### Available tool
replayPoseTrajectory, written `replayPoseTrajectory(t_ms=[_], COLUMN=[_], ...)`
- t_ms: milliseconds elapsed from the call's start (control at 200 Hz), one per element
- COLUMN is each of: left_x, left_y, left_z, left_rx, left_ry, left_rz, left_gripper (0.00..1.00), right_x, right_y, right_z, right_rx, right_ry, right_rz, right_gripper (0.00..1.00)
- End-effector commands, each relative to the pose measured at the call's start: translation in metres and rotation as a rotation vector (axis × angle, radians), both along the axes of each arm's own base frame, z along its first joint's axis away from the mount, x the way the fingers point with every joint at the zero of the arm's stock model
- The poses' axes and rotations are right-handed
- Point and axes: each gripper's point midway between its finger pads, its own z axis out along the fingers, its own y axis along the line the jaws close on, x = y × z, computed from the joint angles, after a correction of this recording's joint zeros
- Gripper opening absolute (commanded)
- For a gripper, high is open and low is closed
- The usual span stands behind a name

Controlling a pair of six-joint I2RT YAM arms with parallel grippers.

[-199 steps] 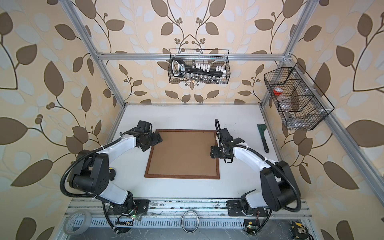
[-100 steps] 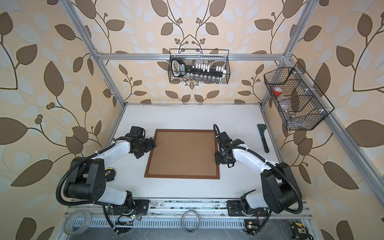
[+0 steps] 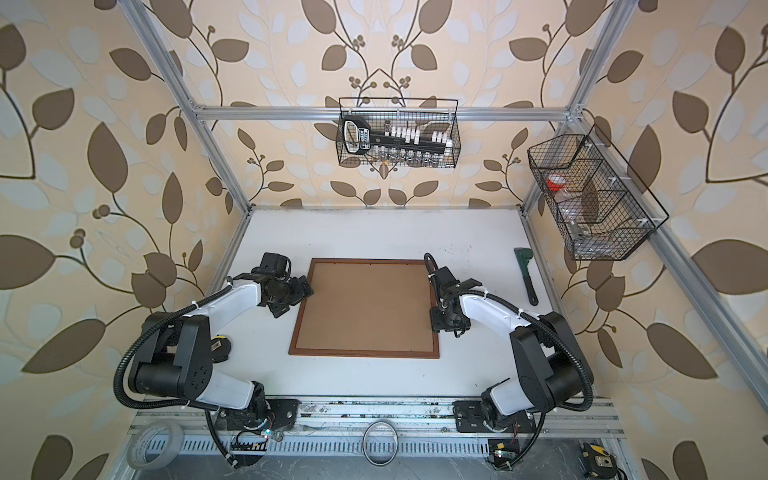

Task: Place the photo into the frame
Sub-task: 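Hold the left gripper at the frame corner while the right moves farther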

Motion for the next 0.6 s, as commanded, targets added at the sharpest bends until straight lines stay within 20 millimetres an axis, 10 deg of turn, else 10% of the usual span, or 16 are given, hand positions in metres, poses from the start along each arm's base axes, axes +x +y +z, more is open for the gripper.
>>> replayPoseTrajectory(t_ms=[0, 595], left_x=[-0.004, -0.005], left_y=[-0.003, -0.012], left_z=[-0.007, -0.013], left_rx=[-0.016, -0.073], left_ry=[0.029, 0.033], left_rz=[-0.001, 0.009], left_gripper=[0.92, 0.91], right_x=[-0.012, -0.015], right_y=[0.002, 0.022], right_z=[-0.016, -0.018], right_rx=[-0.012, -0.005], right_ry=[0.056, 0.061], right_rz=[0.014, 0.030], right_gripper=[0.64, 0.64])
